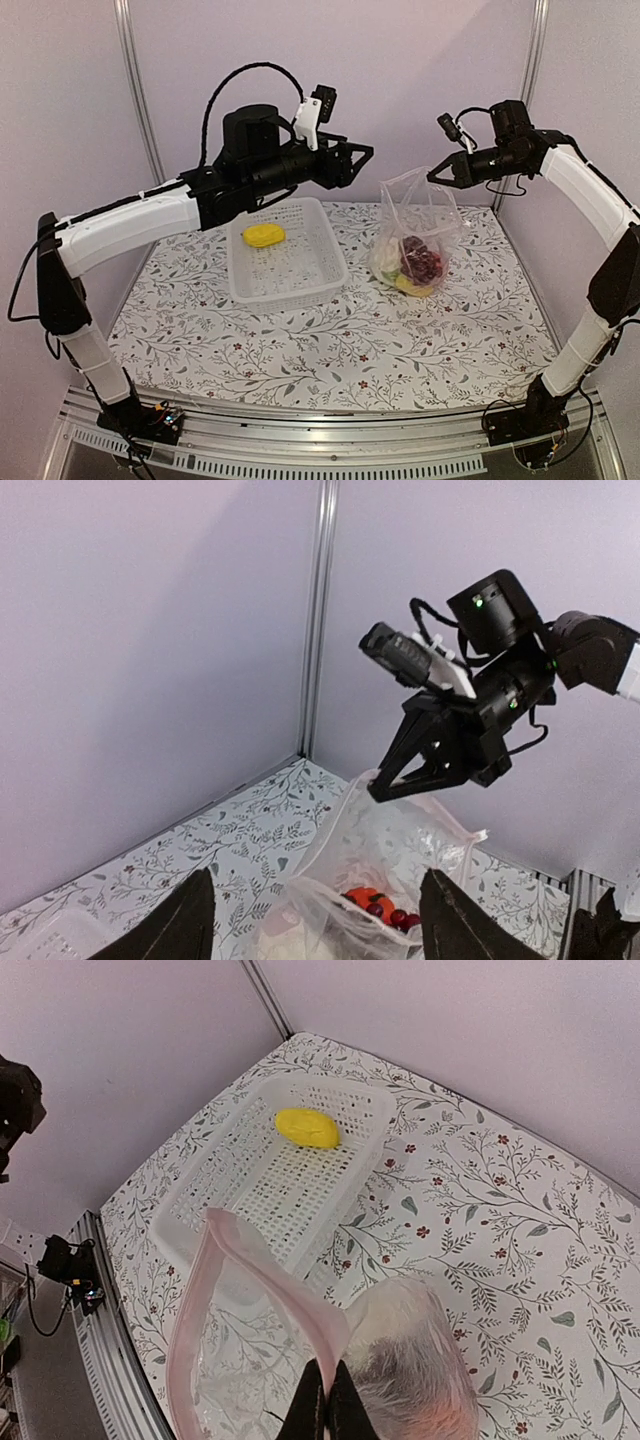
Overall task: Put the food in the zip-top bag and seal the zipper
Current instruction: Adjust the fake fruit in the bin.
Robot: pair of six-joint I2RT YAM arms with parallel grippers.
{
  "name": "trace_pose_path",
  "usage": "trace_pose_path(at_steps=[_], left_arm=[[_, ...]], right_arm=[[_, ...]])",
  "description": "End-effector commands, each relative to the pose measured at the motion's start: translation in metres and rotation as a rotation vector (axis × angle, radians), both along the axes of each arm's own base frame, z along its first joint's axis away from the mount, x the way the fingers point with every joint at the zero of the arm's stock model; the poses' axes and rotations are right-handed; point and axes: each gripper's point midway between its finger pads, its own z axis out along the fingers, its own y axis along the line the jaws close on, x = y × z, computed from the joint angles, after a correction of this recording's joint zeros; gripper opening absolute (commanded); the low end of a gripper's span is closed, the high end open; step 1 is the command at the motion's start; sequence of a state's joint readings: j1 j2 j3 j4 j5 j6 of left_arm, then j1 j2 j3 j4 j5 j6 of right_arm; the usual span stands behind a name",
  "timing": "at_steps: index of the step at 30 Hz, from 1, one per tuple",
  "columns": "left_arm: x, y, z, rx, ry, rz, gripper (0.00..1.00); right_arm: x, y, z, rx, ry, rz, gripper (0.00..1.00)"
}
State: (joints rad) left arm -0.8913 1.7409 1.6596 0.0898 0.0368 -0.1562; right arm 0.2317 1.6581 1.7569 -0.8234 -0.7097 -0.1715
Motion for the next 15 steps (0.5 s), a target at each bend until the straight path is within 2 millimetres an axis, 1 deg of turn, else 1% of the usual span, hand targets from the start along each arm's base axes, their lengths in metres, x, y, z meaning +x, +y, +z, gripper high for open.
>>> trace_pose_path(at_steps=[1, 4, 6, 8, 10, 11, 13, 15], left_arm=[[0.017, 0.042, -0.068, 0.17, 0.067, 0.186, 0.7], [0.018, 0.066, -0.097, 0.197, 0.122, 0.24, 0.7], [0.021, 0.077, -0.114, 0.206, 0.168, 0.268, 0.7], [0.024, 0.085, -0.132, 0.228, 0.215, 0.289, 0.7], [0.03, 0.097, -0.154, 0.28, 0.276, 0.331, 0.7], [0.036, 0.104, -0.161, 0.293, 0.302, 0.362, 0.69], [0.047, 0.12, -0.176, 0.32, 0.361, 0.423, 0.69], [0.058, 0.133, -0.192, 0.331, 0.428, 0.468, 0.68]], right_arm=[[0.02, -0.02, 0.012, 0.009, -0.046, -0.053, 0.0], [0.034, -0.037, 0.017, 0.006, -0.067, -0.103, 0.0], [0.046, -0.05, 0.023, -0.008, -0.091, -0.149, 0.0], [0.058, -0.065, 0.032, -0.025, -0.12, -0.204, 0.0], [0.068, -0.076, 0.043, -0.034, -0.142, -0.258, 0.0], [0.071, -0.077, 0.048, -0.036, -0.155, -0.268, 0.0], [0.068, -0.075, 0.058, -0.023, -0.182, -0.26, 0.0], [0.06, -0.067, 0.058, 0.012, -0.173, -0.211, 0.0]])
